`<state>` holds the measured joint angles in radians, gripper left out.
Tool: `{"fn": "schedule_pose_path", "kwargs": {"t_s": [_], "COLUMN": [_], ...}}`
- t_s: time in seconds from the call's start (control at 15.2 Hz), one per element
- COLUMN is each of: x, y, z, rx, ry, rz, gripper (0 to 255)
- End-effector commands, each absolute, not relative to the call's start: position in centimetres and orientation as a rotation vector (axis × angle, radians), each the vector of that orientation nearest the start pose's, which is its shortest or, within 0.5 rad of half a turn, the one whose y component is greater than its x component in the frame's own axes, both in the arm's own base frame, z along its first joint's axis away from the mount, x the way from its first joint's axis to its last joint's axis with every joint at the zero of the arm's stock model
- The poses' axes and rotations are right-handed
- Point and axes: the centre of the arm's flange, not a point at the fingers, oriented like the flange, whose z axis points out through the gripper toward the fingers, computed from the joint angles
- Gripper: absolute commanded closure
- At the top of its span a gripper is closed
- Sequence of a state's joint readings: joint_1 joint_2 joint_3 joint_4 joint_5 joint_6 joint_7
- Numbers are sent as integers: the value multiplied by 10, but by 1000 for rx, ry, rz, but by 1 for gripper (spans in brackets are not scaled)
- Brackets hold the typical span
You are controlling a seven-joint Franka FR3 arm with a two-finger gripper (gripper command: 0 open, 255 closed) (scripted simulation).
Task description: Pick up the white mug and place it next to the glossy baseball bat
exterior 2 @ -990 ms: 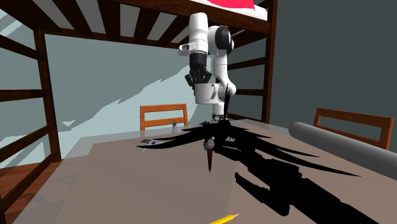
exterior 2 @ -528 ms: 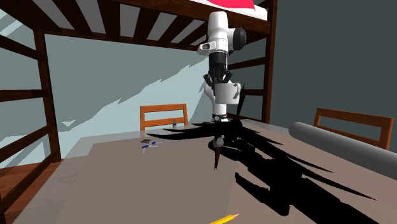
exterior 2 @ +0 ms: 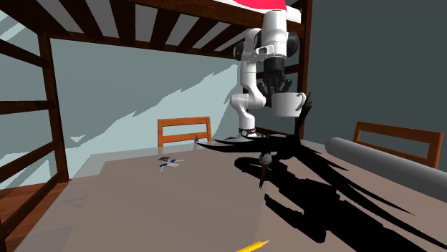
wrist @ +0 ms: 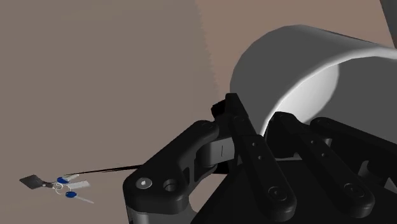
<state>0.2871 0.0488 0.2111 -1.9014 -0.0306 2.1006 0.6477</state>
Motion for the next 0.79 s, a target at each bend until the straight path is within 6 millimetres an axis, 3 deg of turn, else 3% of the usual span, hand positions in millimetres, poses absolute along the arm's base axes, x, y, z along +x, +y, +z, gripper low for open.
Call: {"fn": "schedule_pose_path", "kwargs": {"t_s": [0.0, 0.73], "x": [510, 464], "y": [304, 442], "z": [486, 487], "rx": [-3060, -3060], "ry": [212, 212], "rz": [-210, -210], "gripper": [255, 255]}}
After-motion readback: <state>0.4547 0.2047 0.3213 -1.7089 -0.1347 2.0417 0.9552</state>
